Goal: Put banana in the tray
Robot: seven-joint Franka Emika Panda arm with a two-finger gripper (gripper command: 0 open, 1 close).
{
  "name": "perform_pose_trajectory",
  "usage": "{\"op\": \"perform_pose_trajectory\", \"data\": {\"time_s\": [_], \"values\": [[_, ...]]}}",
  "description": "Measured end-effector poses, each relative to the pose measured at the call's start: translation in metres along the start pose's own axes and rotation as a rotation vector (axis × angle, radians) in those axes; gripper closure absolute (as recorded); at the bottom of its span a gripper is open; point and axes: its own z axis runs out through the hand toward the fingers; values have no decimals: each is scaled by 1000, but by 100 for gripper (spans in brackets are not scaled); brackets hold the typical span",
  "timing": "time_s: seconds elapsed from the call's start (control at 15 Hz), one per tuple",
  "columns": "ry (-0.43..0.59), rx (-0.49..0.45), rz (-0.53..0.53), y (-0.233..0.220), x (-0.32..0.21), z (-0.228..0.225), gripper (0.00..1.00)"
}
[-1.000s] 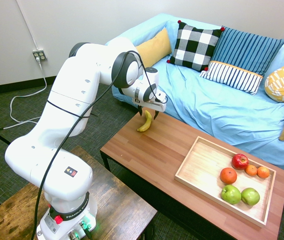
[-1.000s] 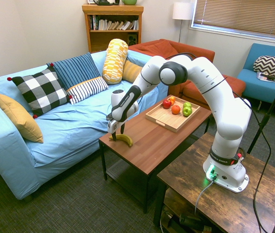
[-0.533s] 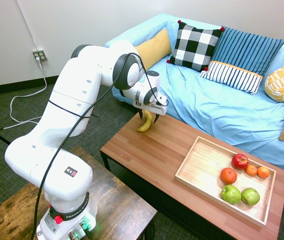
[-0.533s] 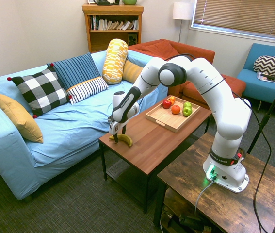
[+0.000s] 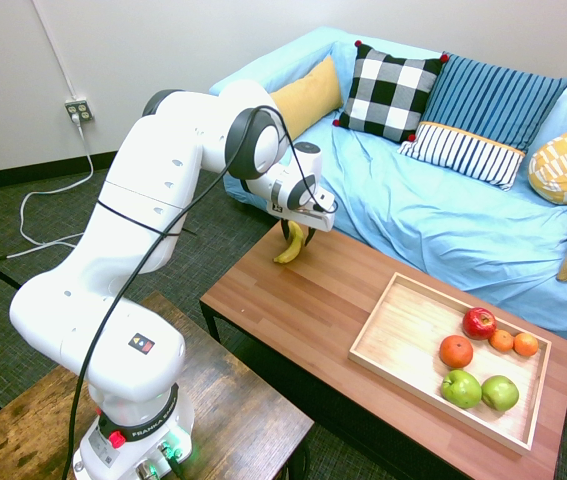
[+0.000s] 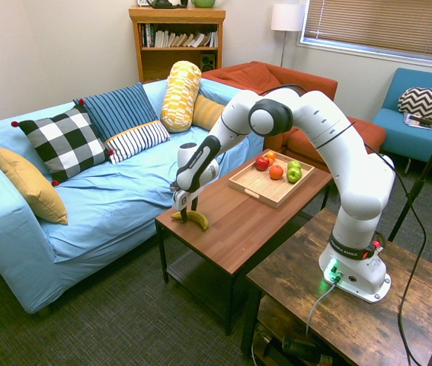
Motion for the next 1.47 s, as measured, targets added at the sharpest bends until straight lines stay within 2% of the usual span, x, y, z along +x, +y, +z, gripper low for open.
{"op": "perform_pose_trajectory", "data": {"time_s": [0.6,0.93,1.2,1.47], "values": [[-16,-16,38,2,10,-12,100],[61,-13,137,17,41,-95,100],[124,-7,245,72,78,-157,100],[144,-22,389,182,124,-176,100]]}}
